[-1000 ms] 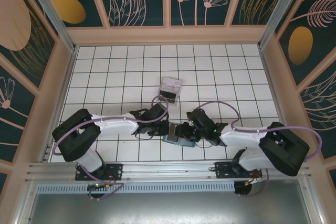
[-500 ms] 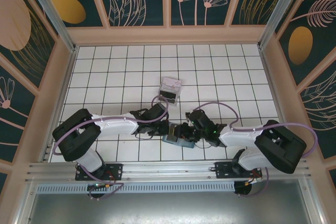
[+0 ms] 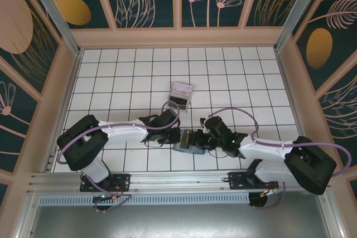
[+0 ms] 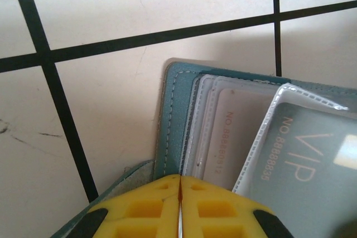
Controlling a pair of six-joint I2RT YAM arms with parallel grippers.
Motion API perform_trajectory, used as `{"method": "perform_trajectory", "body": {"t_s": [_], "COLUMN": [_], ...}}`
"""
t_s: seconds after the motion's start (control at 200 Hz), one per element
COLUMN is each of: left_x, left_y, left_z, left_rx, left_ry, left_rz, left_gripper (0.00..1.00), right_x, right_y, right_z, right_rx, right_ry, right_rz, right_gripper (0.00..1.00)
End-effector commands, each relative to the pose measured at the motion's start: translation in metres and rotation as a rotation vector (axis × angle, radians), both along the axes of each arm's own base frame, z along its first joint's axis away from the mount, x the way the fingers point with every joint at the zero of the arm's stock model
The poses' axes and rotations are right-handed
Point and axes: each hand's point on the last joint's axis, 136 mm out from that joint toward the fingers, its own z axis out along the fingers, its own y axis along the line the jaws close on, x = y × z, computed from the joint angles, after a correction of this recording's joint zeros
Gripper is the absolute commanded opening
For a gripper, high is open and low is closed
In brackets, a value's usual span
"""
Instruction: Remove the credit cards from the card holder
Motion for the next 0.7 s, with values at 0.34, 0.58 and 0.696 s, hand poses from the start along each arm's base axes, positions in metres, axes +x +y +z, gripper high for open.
{"method": "perform_trajectory", "body": {"t_s": [0.34, 0.58, 0.696], "left_x": [-0.006, -0.006, -0.005], "left_y": [0.006, 0.006, 0.005], "left_z": [-0.013, -0.015, -0.015], "left_rx": [0.053, 0.054, 0.053], "left_ry": [0.042, 0.046, 0.045], "left_rz": [-0.019, -0.019, -0.020], "left_gripper": [0.09, 0.10, 0.10], "right_x": [0.003, 0.003, 0.003], "right_y": [-0.025, -0.031, -0.029], "right_z": [-0.009, -0.008, -0.005], "right_rx": [-0.165, -0.173, -0.153], "right_ry": [-0.002, -0.001, -0.008], "right_rz": [-0.038, -0.042, -0.041], "right_gripper": [0.06, 0.12, 0.11]}}
